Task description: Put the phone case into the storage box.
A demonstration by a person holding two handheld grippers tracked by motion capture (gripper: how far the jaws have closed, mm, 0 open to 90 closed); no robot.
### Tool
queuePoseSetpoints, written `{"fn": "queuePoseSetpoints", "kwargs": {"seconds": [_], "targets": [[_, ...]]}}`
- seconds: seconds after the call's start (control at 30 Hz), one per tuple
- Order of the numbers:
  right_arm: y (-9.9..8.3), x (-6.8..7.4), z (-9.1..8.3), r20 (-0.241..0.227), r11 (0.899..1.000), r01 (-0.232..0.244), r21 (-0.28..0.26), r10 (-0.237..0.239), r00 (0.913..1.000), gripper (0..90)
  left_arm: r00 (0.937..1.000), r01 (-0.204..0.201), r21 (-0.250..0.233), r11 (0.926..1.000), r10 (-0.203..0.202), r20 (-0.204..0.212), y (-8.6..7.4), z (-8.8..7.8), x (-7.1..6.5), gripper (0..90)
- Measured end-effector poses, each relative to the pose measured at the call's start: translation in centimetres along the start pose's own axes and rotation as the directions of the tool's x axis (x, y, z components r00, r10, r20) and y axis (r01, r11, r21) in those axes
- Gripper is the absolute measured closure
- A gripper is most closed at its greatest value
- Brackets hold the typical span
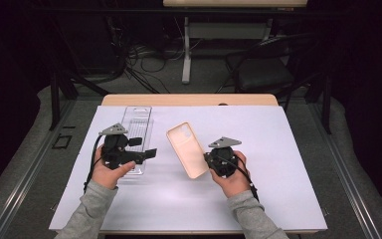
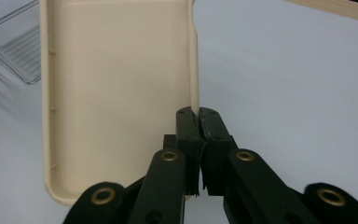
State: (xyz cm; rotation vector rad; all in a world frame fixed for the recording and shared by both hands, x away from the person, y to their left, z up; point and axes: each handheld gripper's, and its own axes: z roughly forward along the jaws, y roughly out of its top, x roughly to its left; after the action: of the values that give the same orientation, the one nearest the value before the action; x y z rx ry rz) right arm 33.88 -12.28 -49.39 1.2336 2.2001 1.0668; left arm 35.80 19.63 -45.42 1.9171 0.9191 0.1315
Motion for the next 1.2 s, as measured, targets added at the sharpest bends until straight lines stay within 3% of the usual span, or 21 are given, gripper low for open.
{"fn": "queuePoseSetpoints", "kwargs": {"seconds": [0.3,0.7,0.8,1.07,1.2], "targets": [[-0.4,0.9,0.0,0.009,0.999,0.006,-0.046,-0.006,0.9999,88.1,0.9993,-0.028,0.004,0.9996,0.028,0.025,-0.1,0.6,-1.2,25.6],[-0.5,1.2,-0.3,0.015,0.996,0.003,-0.085,-0.002,0.9999,88.1,0.9987,-0.021,0.011,0.9997,0.021,0.048,-0.4,1.4,-2.0,30.8],[-0.5,1.2,-0.4,0.015,0.996,0.003,-0.093,-0.002,0.9999,88.1,0.9979,-0.006,0.008,1.0000,0.006,0.064,-0.6,1.6,-2.2,36.1],[-0.5,1.4,-0.5,0.014,0.995,0.007,-0.103,-0.006,0.9999,88.0,0.9964,0.019,0.010,0.9998,-0.020,0.082,-0.7,1.9,-2.6,36.2],[-0.5,1.6,-0.5,0.011,0.994,0.005,-0.111,-0.004,0.9999,88.0,0.9940,0.056,0.012,0.9984,-0.057,0.093,-0.8,2.0,-2.9,36.6]]}}
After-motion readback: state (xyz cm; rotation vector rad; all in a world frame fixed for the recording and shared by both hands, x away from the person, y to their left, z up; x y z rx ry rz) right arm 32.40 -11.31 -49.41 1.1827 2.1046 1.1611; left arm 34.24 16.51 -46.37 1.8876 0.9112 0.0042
